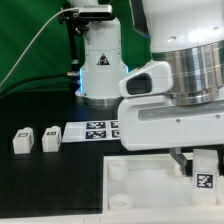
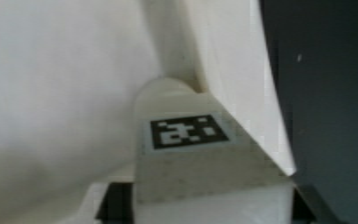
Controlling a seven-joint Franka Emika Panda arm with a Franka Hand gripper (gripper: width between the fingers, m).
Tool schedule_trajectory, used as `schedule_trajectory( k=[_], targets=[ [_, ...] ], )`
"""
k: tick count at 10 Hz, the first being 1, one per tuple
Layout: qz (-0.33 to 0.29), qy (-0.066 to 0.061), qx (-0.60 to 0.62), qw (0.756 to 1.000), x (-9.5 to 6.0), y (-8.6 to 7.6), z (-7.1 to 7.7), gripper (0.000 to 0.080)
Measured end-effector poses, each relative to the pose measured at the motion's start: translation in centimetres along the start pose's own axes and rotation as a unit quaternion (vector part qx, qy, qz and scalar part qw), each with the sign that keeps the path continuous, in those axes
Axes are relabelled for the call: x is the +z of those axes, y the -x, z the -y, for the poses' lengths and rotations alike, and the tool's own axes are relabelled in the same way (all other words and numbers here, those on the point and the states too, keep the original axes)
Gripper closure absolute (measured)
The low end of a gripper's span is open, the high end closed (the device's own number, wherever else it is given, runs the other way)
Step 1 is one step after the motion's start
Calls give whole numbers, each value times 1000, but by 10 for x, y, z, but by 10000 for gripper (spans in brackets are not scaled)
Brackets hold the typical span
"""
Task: Assemble one leg
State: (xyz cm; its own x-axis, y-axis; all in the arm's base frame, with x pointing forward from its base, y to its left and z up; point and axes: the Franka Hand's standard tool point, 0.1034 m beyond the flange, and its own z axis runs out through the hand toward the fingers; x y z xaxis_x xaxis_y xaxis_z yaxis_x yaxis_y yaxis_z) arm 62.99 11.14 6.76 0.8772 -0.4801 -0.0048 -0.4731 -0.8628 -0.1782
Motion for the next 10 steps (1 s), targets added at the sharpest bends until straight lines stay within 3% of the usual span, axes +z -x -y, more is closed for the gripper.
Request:
schedule_trajectory(
  k=[2,3,4,5,7,9,10],
  targets=[
    [4,-8,143,990,0,-2,-3,498],
    [13,-18,251,968,0,-1,-4,498],
    [22,-28,349,936,0,0,-4,498],
    [28,-41,454,890,1,1,-4,498],
    [43,-48,586,808,3,7,0,499],
    [48,-46,645,761,4,9,2,503],
    [47,-47,640,766,4,9,2,503]
  ],
)
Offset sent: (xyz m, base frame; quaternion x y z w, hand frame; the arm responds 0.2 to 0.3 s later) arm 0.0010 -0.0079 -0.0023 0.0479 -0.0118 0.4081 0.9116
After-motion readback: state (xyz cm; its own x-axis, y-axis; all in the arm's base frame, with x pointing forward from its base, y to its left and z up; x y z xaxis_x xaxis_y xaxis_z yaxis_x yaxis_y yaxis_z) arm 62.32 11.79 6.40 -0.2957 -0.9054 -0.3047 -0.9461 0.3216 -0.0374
